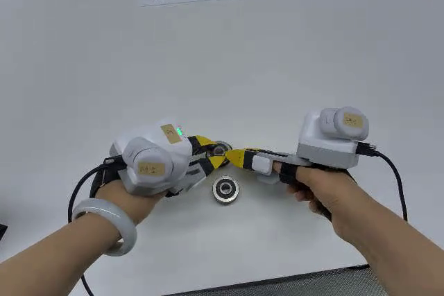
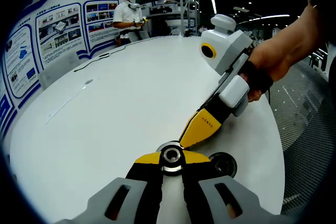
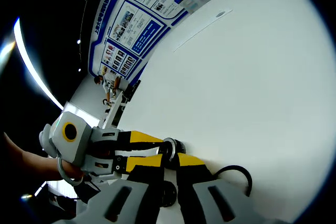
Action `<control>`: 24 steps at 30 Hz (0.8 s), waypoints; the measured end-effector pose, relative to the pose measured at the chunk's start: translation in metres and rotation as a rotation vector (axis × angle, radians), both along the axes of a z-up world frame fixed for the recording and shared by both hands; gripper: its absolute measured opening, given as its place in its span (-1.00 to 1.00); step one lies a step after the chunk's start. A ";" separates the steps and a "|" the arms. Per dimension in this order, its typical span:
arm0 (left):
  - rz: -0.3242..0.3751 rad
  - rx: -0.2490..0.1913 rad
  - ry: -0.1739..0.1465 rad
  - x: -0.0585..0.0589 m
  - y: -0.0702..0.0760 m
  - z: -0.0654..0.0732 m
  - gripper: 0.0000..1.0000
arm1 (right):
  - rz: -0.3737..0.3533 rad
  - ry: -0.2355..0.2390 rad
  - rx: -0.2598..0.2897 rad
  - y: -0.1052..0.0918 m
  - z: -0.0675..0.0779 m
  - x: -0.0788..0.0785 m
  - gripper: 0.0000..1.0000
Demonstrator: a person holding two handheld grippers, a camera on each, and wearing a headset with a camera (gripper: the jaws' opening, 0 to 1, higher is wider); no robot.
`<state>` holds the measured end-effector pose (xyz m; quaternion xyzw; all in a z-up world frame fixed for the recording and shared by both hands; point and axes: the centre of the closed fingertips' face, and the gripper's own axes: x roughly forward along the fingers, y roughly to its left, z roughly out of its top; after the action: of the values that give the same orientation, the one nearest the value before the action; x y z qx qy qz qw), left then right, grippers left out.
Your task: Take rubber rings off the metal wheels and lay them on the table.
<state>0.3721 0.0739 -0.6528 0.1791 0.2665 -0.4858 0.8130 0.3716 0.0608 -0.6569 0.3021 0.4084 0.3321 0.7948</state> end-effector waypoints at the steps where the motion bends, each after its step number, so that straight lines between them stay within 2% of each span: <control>1: 0.000 0.000 0.000 0.000 0.000 0.000 -0.73 | -0.001 0.001 -0.001 -0.001 -0.001 0.000 -0.82; 5: 0.000 0.001 0.000 0.000 0.000 0.000 -0.73 | -0.002 0.002 -0.020 -0.003 -0.004 0.002 -0.92; 14: 0.000 -0.001 0.003 0.001 0.000 0.000 -0.73 | -0.001 -0.011 -0.029 -0.002 -0.002 0.004 -0.96; 24: -0.003 0.002 0.003 0.000 0.000 0.000 -0.73 | 0.015 -0.025 -0.014 0.006 0.005 0.003 -0.97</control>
<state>0.3725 0.0743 -0.6532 0.1797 0.2678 -0.4867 0.8118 0.3747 0.0666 -0.6522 0.2891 0.4029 0.3388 0.7996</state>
